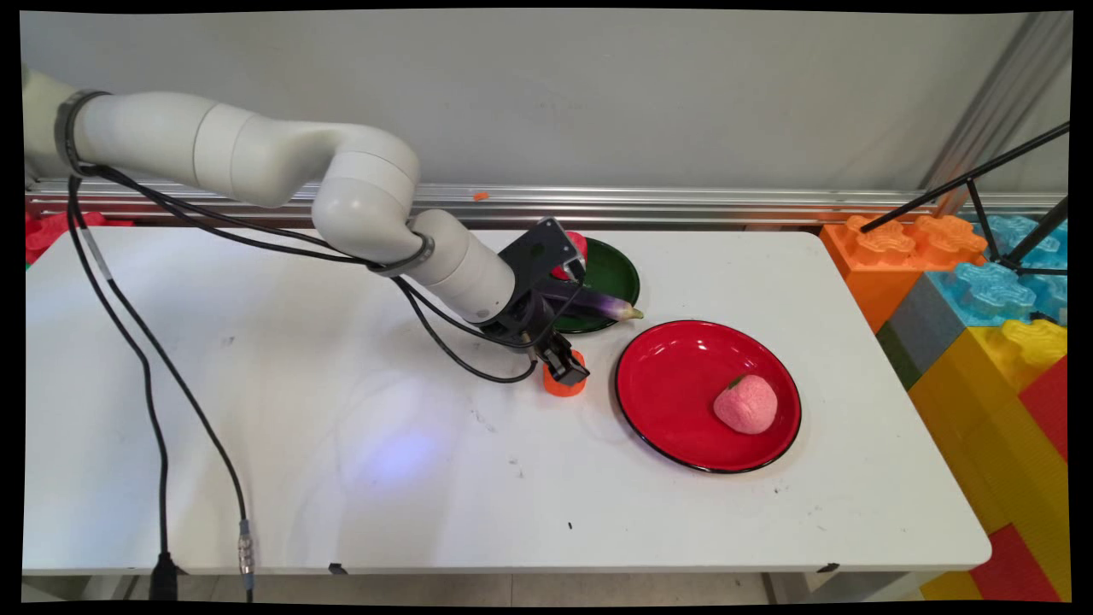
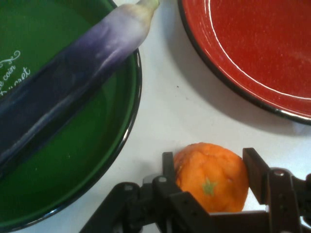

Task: Place the picked object on the table

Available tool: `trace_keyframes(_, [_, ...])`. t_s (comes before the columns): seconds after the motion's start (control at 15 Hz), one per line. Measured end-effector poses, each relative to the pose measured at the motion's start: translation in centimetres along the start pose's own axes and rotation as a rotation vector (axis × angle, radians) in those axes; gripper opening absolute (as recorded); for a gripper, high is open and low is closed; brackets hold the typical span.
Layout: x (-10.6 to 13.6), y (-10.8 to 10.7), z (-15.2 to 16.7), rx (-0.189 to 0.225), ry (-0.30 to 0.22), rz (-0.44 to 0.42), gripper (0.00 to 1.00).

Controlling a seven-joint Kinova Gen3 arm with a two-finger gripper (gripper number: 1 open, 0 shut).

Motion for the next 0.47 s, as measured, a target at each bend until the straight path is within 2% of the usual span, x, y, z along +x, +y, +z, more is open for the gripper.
trace_keyframes(0.2, [-0.15,0.05,0.08,-0.001,0.003,0.011,0.00])
trace_keyframes(0.27, [-0.19,0.06,0.08,0.000,0.004,0.016,1.00])
trace_keyframes(0.47, [-0.30,0.00,-0.03,0.004,0.005,0.032,1.00])
